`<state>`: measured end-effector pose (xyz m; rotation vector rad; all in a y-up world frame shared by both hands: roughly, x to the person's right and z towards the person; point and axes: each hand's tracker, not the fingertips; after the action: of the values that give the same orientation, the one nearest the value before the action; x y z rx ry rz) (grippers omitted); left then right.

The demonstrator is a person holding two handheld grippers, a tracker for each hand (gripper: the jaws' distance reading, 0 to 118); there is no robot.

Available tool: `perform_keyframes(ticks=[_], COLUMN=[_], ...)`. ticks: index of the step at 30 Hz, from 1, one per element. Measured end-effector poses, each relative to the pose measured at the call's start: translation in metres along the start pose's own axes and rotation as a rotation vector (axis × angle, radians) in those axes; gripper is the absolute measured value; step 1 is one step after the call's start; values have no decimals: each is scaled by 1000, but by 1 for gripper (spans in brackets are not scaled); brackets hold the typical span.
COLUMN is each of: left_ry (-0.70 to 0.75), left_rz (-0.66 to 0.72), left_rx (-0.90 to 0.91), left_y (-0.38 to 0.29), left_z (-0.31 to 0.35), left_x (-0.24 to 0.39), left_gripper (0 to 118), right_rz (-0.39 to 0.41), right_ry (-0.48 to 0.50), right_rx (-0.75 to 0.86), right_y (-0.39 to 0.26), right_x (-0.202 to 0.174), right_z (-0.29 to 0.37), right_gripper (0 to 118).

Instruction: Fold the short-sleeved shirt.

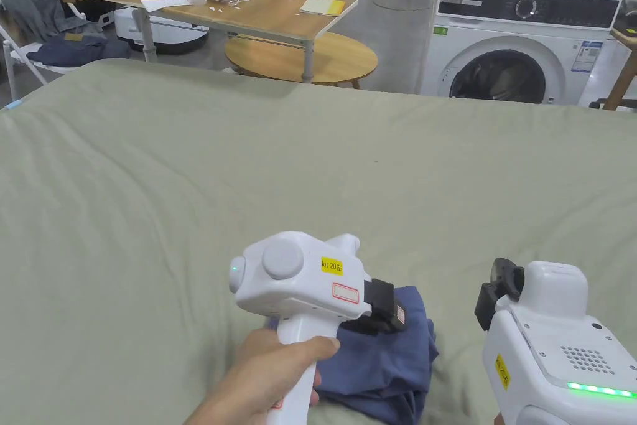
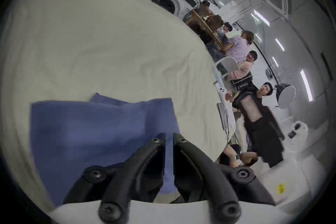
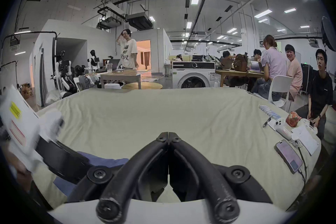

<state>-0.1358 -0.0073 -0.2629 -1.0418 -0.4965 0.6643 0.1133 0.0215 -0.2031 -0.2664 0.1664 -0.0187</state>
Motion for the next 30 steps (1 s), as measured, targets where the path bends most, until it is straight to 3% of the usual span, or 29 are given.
perform_keyframes(ticks=[3,7,9,15,20,28,30], left_ry=[-92,-33,-67,-23,-6,420,463], left_rz=[48,61,93,-11,-151,-427,-452], left_rx=[-81,-139,-106,-100,96,589,716], left_y=[-6,-27,-29,-20,-15,-31,-38], left_z=[-37,-71,-65,-39,25,107,121], left_x=[-15,-31,-34,-11,1,-7,-12], left_gripper=[1,0,0,0,0,0,0], right_rz=[-1,6,7,6,5,9,12], right_ry=[-2,-5,-7,-10,-9,-13,-13], right_rx=[3,4,6,11,32,94,120], right_y=[1,2,3,5,10,26,31], right_x=[1,3,4,7,6,-8,-12], right_z=[1,1,2,0,-5,-19,-21], right_gripper=[0,0,0,0,0,0,0])
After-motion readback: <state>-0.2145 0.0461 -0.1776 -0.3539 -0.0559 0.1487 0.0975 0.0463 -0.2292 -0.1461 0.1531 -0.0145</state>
